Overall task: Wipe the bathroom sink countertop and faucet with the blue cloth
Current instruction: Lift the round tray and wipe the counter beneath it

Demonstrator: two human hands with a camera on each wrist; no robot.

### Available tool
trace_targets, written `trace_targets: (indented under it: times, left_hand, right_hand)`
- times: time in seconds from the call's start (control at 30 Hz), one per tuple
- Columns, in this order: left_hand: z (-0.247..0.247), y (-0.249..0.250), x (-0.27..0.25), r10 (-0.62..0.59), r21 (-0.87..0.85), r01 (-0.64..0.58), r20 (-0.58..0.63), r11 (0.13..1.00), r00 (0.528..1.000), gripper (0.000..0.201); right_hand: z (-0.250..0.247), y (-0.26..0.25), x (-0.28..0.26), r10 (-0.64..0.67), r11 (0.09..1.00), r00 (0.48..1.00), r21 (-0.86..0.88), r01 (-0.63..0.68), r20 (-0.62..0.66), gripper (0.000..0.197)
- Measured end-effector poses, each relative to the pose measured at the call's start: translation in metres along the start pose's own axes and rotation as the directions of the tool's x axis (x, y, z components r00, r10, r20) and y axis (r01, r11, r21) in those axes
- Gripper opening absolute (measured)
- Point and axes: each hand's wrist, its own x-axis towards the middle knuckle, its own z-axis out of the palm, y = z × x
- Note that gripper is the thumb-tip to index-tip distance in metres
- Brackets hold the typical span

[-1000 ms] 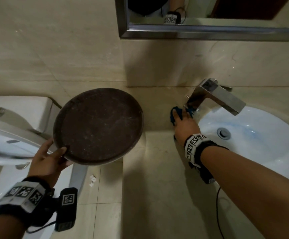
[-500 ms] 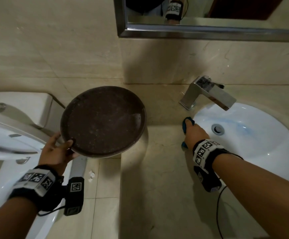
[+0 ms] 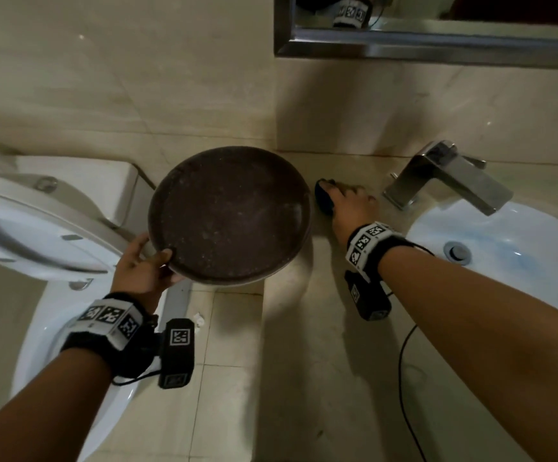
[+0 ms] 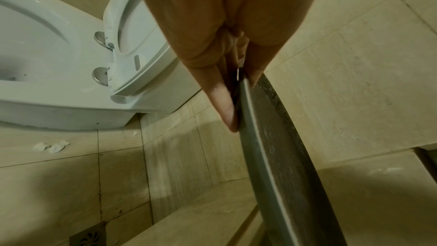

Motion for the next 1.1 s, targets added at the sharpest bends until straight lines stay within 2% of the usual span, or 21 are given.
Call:
trace_targets:
  times: [0.07,0.17,0.3,0.4,0.47,0.53,0.63,0.77,0.97,1.1]
  left_hand:
    - [-0.001,-0.002,0.002,0.005,0.011,-0.005,0.004,1.0,1.0,0.037]
    - [-0.004,-0.006,0.005,-0.022,-0.016,0.022,0.0,1.0,1.0,0.039]
    - [-0.005,-0.01,0.006,-0.035,-0.017,0.035,0.004,0.999,0.999,0.038]
    - [0.001,-0.01,0.004,-0.052,-0.045,0.052,0.0,0.998,0.999,0.042]
    - [0.007,-0.009,0.001,-0.057,-0.07,0.056,0.001,0.996,0.998,0.044]
    - [0.013,-0.008,-0.003,-0.06,-0.057,0.059,-0.005,0.997,0.998,0.045]
    - [0.019,-0.009,-0.008,-0.077,-0.074,0.077,-0.003,0.994,0.997,0.047]
    - [0.031,-0.01,-0.015,-0.065,-0.055,0.065,-0.003,0.996,0.998,0.05]
    - [0.047,-0.01,-0.025,-0.081,-0.078,0.079,-0.016,0.994,0.997,0.051]
    - [0.057,-0.011,-0.031,-0.095,-0.076,0.095,-0.003,0.993,0.995,0.043]
  right_hand:
    - [0.009,-0.002,0.012,-0.062,0.998,0.997,-0.026,0.063,0.052,0.062]
    - [0.026,-0.009,0.016,-0.119,0.991,0.992,0.064,0.117,0.031,0.055]
    - [0.034,-0.005,-0.001,-0.195,0.97,0.979,0.161,0.184,0.055,0.059]
    - [0.039,0.01,-0.017,-0.362,0.903,0.931,0.269,0.336,0.051,0.06]
    - [0.039,0.02,-0.031,-0.415,0.845,0.91,0.373,0.383,0.006,0.049]
    - [0.036,0.029,-0.049,-0.413,0.819,0.911,0.443,0.365,0.012,0.042]
    - [0.029,0.048,-0.073,-0.42,0.831,0.902,0.444,0.336,0.103,0.039]
    - [0.024,0.08,-0.094,-0.435,0.817,0.894,0.466,0.34,0.11,0.036]
    - [0.012,0.135,-0.125,-0.264,0.857,0.955,0.488,0.168,0.136,0.047]
    - [0.004,0.134,-0.13,-0.122,0.871,0.976,0.491,0.019,0.18,0.049]
